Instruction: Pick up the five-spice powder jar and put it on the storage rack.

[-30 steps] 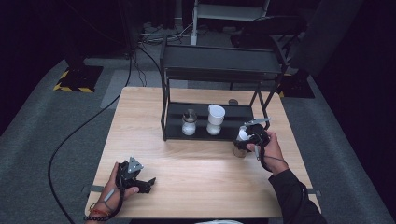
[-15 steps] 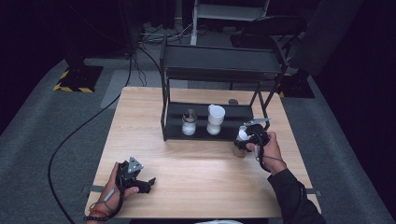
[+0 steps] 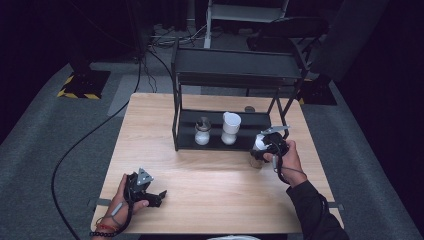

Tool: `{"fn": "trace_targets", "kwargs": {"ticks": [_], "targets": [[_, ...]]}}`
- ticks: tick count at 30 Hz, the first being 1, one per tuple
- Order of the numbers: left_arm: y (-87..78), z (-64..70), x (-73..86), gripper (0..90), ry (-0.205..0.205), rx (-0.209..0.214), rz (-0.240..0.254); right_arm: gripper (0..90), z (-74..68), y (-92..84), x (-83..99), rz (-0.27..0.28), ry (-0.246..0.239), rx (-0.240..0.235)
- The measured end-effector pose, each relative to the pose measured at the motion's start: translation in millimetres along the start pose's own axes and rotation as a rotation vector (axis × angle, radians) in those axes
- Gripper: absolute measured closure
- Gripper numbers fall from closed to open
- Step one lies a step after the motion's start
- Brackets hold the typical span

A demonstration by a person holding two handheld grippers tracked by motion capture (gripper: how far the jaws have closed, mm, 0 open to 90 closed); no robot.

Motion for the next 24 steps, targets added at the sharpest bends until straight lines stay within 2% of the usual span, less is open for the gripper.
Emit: {"fn": "trace_targets", "kwargs": {"ticks": [13, 24], "targets": [[0.0, 0.0, 0.1, 0.4, 0.0, 0.0, 0.001, 30.1, -3.7, -2.6, -10.3, 0.006, -0.012, 0.008], [0.1, 0.3, 0.1, 0.4, 0.0, -0.002, 0.001, 30.2, -7.6, 0.7, -26.3, 0.0, -0.024, 0.026]]}}
Point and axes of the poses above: each handheld gripper's, and its own axes: y roughly forward along the jaws, x roughly out of its underside, z roughly to its right, the point moved 5 cm from there along y, roughly forward along the jaws, and after that the axes turned 14 degrees about y, right-handed, at the moved point
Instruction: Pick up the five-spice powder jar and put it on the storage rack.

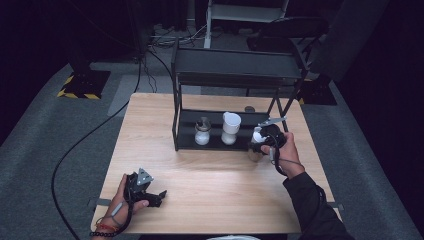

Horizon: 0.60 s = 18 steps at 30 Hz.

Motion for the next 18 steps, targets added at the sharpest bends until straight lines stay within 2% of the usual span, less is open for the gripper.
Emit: {"fn": "trace_targets", "kwargs": {"ticks": [18], "targets": [[0.0, -0.1, 0.0, 0.4, 0.0, 0.001, 0.0, 30.2, 4.3, 7.9, -19.5, 0.014, 0.029, 0.016]]}}
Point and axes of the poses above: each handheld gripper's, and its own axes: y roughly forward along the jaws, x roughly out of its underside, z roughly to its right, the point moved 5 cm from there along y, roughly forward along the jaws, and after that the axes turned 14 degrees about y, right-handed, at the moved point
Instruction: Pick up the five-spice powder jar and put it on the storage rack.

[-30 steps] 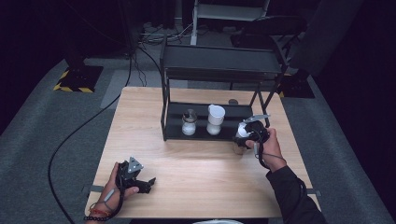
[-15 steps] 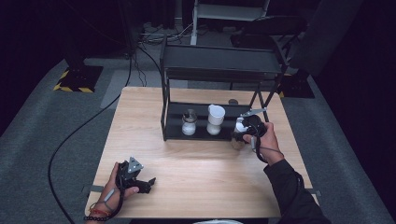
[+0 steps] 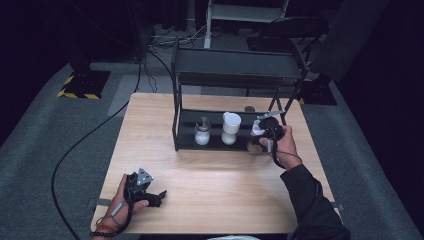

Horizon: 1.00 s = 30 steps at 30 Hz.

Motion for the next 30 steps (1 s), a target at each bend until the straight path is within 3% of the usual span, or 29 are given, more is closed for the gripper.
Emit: {"fn": "trace_targets", "kwargs": {"ticks": [9, 30], "targets": [[0.0, -0.2, -0.1, 0.4, 0.0, 0.001, 0.0, 30.2, -0.5, 9.1, -8.6, -0.002, -0.006, 0.016], [0.0, 0.0, 0.0, 0.4, 0.0, 0.0, 0.0, 30.2, 14.9, 27.1, -23.7, -0.007, 0.064, 0.047]]}}
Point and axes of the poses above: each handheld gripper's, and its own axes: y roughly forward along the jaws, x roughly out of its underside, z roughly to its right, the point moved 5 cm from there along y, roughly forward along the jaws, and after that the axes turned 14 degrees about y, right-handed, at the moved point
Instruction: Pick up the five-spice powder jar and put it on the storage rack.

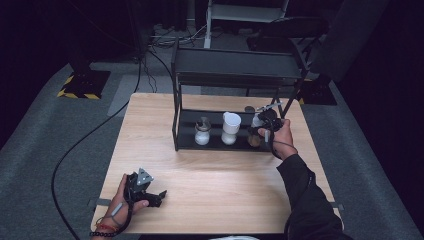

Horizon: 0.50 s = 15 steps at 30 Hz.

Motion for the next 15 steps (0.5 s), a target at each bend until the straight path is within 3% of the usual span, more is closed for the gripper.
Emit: {"fn": "trace_targets", "kwargs": {"ticks": [15], "targets": [[0.0, 0.0, 0.0, 0.4, 0.0, 0.0, 0.0, 30.2, 0.3, 9.3, -2.4, -0.007, 0.019, 0.001]]}}
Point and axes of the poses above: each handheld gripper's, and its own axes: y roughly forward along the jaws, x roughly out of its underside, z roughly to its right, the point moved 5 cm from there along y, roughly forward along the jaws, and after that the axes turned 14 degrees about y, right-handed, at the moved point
